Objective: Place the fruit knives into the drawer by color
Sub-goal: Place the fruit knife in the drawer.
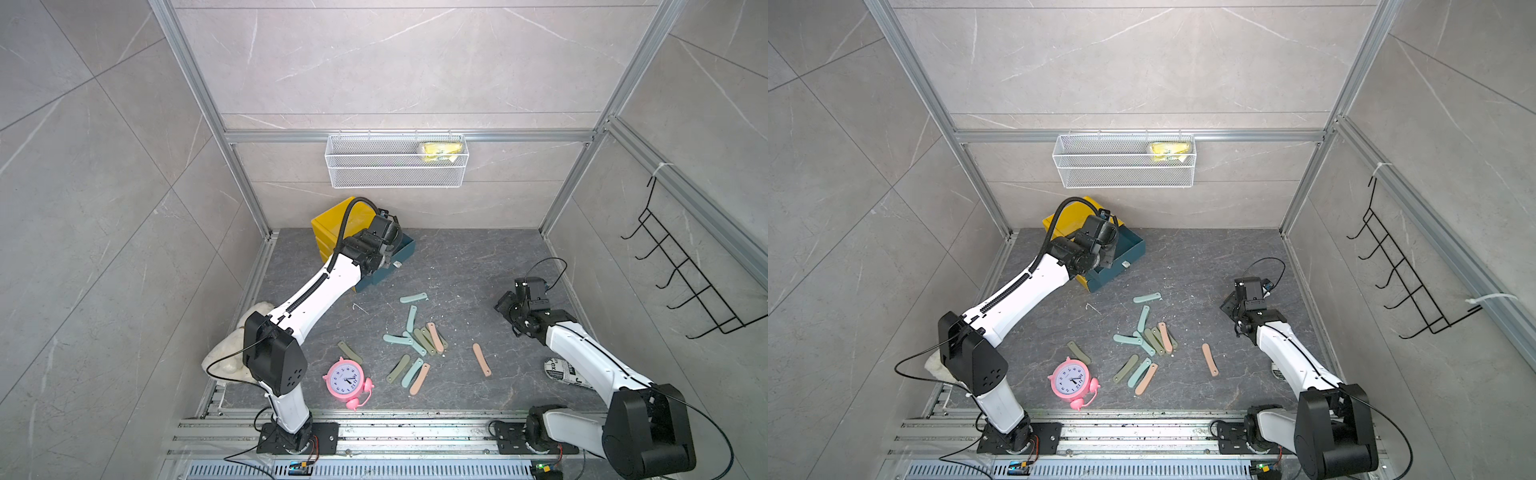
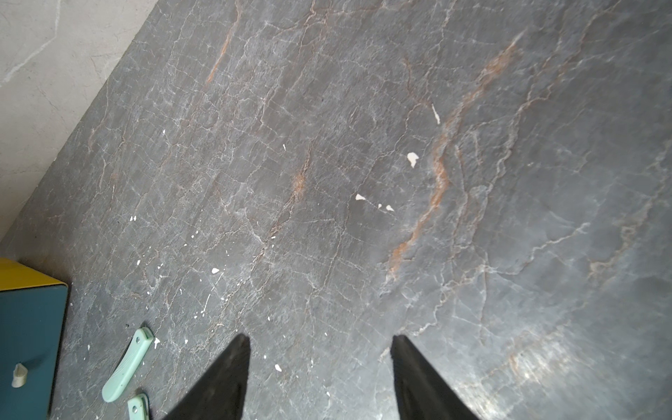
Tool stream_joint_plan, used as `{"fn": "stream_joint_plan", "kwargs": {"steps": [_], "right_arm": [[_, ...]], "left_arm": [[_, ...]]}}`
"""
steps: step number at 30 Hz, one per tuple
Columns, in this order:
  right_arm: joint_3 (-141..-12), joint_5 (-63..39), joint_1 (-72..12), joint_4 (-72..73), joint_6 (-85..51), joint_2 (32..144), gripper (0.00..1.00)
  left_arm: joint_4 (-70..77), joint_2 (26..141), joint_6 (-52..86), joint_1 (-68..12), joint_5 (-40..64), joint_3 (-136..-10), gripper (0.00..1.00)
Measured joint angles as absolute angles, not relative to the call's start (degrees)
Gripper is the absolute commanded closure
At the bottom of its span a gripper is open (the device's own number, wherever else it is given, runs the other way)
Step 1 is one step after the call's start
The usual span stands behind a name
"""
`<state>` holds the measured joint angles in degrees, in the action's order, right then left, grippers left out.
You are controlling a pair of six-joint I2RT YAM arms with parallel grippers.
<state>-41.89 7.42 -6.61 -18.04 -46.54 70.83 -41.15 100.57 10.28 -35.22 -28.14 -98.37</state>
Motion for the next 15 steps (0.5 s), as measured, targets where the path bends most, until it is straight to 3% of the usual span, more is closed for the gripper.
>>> {"fn": "stream_joint_plan", "kwargs": {"steps": [3, 8, 15], "right_arm": [[-41.9, 7.0, -6.6, -18.0, -46.5, 71.1, 0.35], [-41.9, 6.8, -6.6, -18.1, -46.3, 71.1, 0.34], [-41.9, 6.3, -6.7, -18.8, -45.7, 71.0, 0.33]], "left_arm": [[-42.2, 101.0, 10.9, -34.9, -27.9, -98.3, 0.97], [-42.8, 101.3, 11.8, -34.3, -26.4, -98.4, 0.65], [-43.9, 101.6, 12.5, -34.0, -25.5, -99.8, 0.48]]}}
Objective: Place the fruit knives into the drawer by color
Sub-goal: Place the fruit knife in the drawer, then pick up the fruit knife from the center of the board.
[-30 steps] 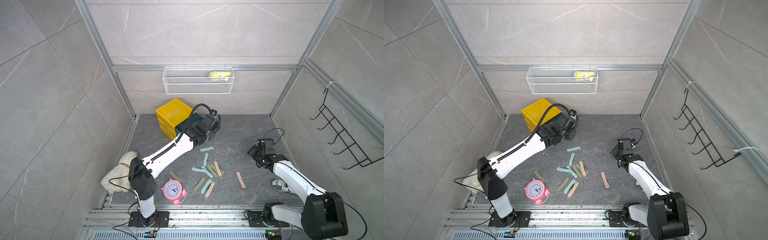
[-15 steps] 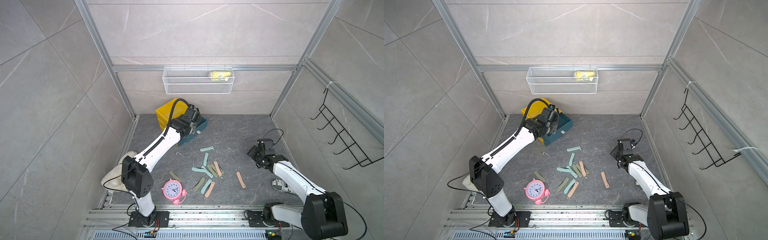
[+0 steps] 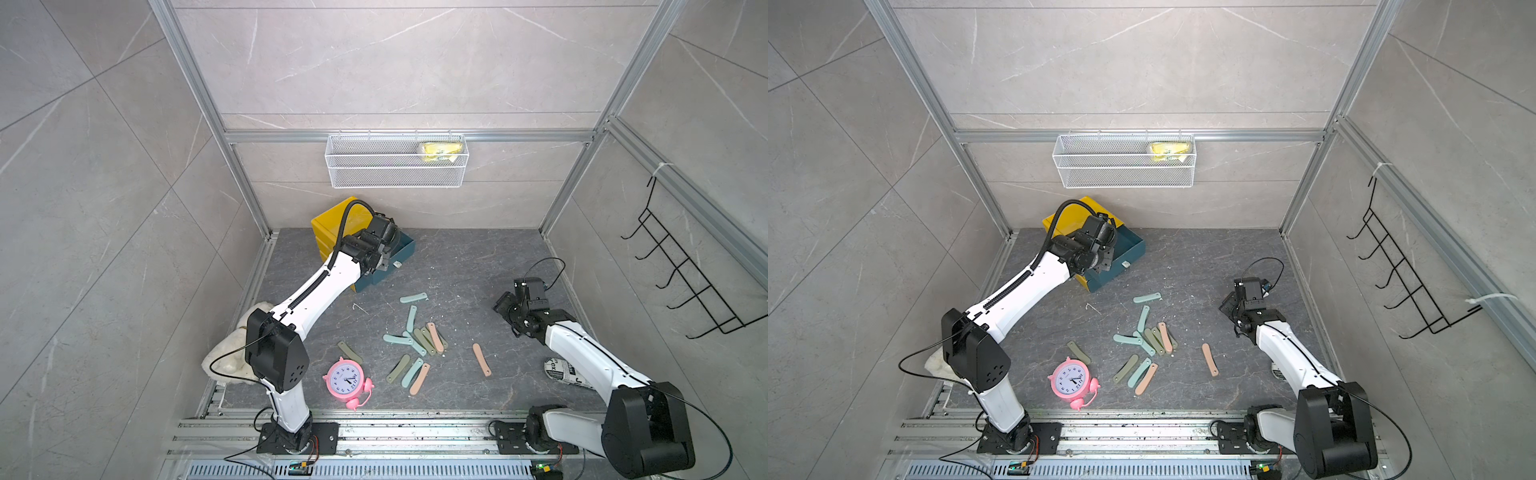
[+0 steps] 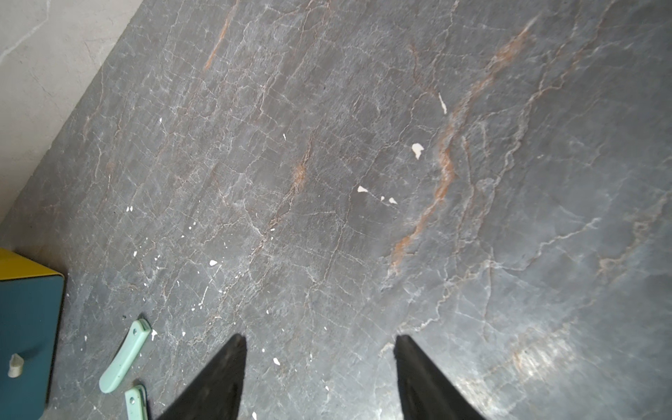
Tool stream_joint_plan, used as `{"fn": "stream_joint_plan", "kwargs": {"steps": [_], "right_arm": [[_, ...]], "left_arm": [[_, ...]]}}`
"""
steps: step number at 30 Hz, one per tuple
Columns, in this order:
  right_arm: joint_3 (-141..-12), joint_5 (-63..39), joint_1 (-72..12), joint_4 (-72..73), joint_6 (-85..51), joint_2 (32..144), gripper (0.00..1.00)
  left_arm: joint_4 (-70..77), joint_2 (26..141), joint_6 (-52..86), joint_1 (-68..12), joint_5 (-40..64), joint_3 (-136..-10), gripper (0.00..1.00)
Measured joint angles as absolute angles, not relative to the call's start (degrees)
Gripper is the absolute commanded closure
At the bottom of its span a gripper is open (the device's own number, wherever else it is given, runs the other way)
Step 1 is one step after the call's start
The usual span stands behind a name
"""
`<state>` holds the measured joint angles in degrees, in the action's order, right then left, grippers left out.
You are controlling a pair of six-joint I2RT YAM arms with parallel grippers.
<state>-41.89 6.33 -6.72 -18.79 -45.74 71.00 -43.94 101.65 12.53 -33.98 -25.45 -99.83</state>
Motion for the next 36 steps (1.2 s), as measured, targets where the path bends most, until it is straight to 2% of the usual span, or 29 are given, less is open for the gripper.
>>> {"fn": "stream_joint_plan", "kwargs": {"steps": [6, 8, 13, 21, 29, 36], "right_arm": [[-41.9, 5.5, -8.2, -21.2, -45.0, 70.0, 0.32], [-41.9, 5.1, -9.0, -22.6, -44.5, 69.5, 0.31], [-41.9, 3.3, -11.8, -26.6, -43.4, 68.4, 0.3], [-40.4, -0.3, -19.7, -33.7, -42.2, 68.5, 0.3], [-39.3, 0.3, -25.9, -39.5, -42.2, 72.8, 0.33], [-39.0, 0.9, -28.6, -40.1, -42.2, 78.4, 0.4]], "left_arm": [[-43.4, 101.0, 13.0, -34.0, -24.4, -101.5, 0.08], [-43.4, 100.2, 13.7, -34.0, -23.2, -101.5, 0.01], [-41.1, 93.5, 15.8, -34.3, -19.5, -97.6, 0.01], [-35.4, 78.7, 22.4, -35.0, -14.5, -80.4, 0.01], [-34.2, 74.8, 25.9, -35.0, -11.8, -69.6, 0.01], [-33.3, 74.2, 26.4, -35.0, -11.3, -67.9, 0.01]]}}
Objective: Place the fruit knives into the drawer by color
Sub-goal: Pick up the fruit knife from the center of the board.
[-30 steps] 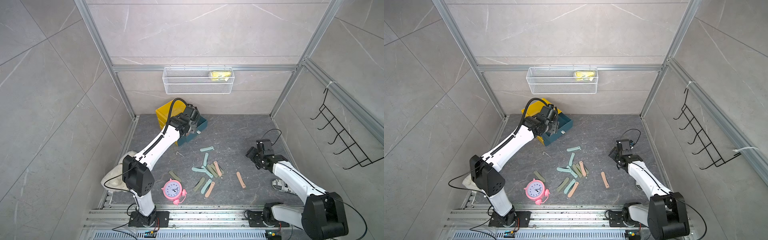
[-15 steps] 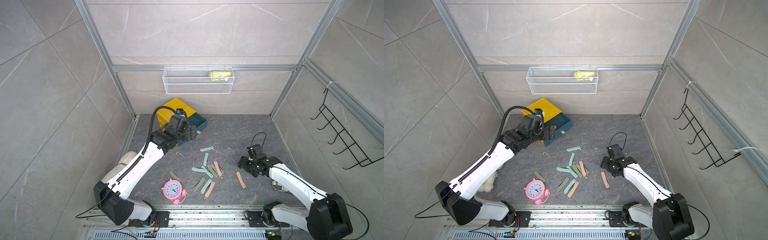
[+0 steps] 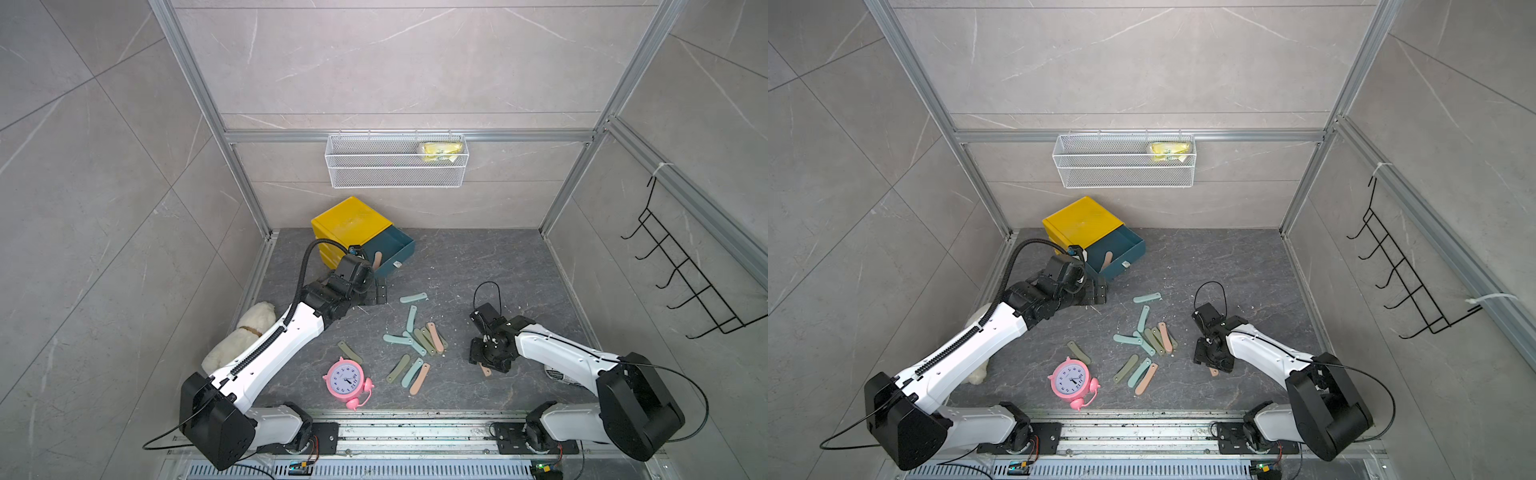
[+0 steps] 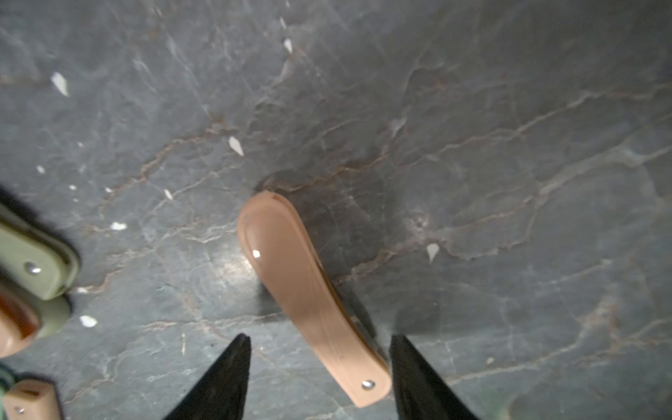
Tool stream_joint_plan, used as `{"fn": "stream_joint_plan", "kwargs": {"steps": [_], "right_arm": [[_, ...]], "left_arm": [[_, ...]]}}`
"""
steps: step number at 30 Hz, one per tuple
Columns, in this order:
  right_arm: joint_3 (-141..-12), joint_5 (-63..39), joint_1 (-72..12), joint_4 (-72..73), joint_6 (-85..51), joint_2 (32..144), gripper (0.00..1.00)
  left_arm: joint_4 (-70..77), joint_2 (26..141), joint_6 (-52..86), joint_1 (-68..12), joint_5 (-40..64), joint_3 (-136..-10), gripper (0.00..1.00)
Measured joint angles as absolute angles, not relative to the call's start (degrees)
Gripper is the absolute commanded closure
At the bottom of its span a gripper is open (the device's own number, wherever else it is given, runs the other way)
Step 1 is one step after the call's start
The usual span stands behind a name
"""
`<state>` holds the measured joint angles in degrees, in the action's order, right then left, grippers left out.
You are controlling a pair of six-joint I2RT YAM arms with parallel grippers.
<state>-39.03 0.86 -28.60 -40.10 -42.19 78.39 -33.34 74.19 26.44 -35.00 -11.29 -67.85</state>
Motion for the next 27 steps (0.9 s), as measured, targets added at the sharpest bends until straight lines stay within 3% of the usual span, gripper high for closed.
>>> {"fn": "stream_joint_plan", "kwargs": {"steps": [9, 17, 27], "right_arm": [[-40.7, 2.4, -30.8, -40.7, -41.9, 82.2, 0.67], [-42.0, 2.4, -31.2, -40.8, -41.2, 83.6, 0.84], [-42.4, 4.0, -31.2, -38.9, -39.2, 80.8, 0.89]], "left_arm": [[-32.7, 73.7, 26.4, -35.0, -10.3, -67.8, 0.01], [-32.6, 73.7, 26.4, -35.0, -10.3, -67.8, 0.01], [-32.5, 73.7, 27.5, -35.0, -10.6, -67.3, 0.0]]}}
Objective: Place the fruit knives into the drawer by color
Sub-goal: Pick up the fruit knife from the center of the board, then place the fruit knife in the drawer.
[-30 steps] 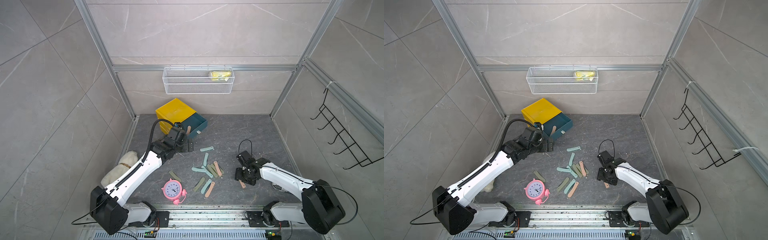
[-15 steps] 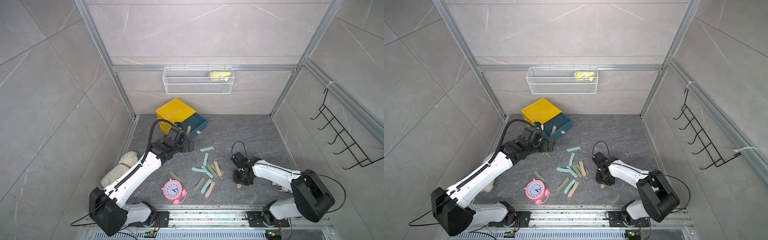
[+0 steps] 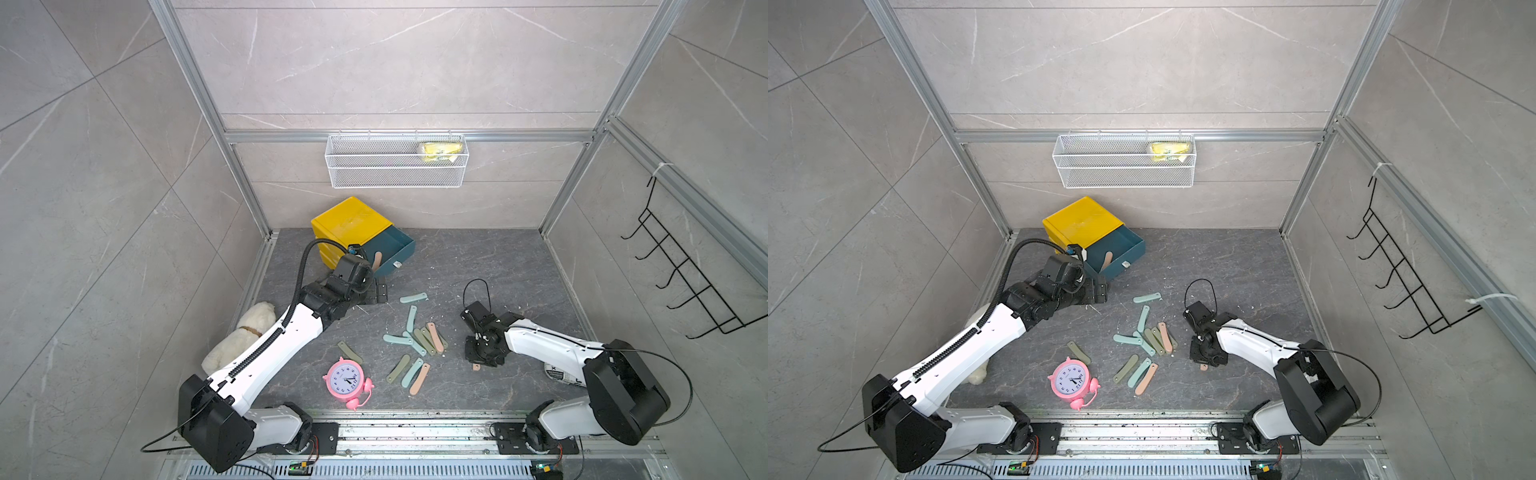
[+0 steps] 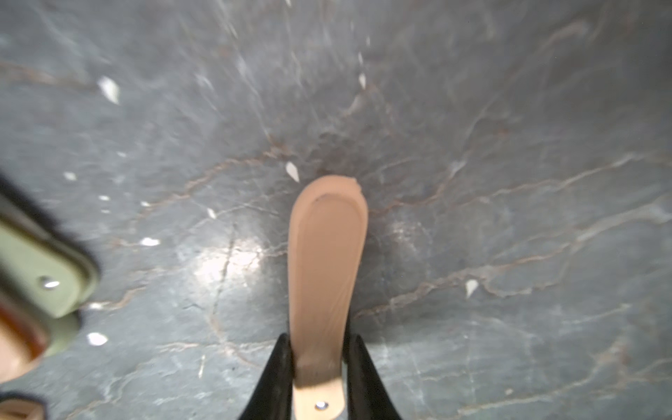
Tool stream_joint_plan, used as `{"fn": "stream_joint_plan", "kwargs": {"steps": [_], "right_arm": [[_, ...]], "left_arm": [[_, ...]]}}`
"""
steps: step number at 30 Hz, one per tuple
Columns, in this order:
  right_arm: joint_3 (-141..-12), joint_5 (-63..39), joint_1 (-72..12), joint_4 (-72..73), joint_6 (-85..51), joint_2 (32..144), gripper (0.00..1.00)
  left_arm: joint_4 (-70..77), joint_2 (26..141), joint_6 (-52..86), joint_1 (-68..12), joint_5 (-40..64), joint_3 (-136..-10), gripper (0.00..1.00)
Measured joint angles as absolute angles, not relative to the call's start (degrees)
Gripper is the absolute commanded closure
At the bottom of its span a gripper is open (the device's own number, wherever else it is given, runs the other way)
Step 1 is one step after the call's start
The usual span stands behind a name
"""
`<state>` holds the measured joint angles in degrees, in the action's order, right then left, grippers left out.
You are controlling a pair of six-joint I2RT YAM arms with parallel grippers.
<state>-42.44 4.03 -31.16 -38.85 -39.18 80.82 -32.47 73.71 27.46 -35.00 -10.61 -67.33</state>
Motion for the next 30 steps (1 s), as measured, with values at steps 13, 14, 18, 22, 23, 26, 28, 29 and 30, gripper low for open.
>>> {"fn": "stream_joint_plan", "kwargs": {"steps": [13, 14, 18, 22, 23, 26, 28, 29, 30], "right_arm": [[-73.3, 4.3, -32.7, -37.0, -33.3, 78.7, 0.88], [-76.6, 3.8, -33.2, -36.0, -32.9, 80.5, 0.88], [-91.1, 2.7, -36.1, -33.6, -31.6, 90.2, 0.87], [-106.3, 1.5, -39.1, -33.1, -30.2, 102.0, 0.87], [-109.5, 1.4, -39.6, -33.2, -29.9, 104.6, 0.87], [-119.4, 1.5, -40.8, -34.3, -29.1, 112.6, 0.86], [-124.6, 1.5, -41.0, -35.9, -28.6, 117.0, 0.86], [-127.0, 1.6, -41.0, -36.8, -28.4, 118.9, 0.86], [-129.3, 1.7, -41.0, -37.9, -28.4, 120.7, 0.86]], "left_arm": [[-32.7, 71.6, 30.3, -35.0, -16.6, -62.0, 0.01], [-32.8, 71.2, 30.5, -35.0, -16.9, -61.6, 0.01], [-33.1, 70.3, 31.2, -35.0, -17.7, -61.1, 0.0], [-33.2, 69.3, 31.6, -35.0, -18.0, -60.9, 0.01], [-33.3, 69.0, 31.7, -35.0, -18.0, -60.8, 0.01], [-33.7, 68.2, 31.8, -35.0, -18.0, -60.2, 0.01], [-34.3, 67.9, 31.8, -35.0, -18.0, -60.1, 0.01], [-34.5, 67.8, 31.8, -35.0, -18.0, -60.1, 0.0], [-34.6, 67.8, 31.8, -35.0, -18.0, -60.1, 0.01]]}}
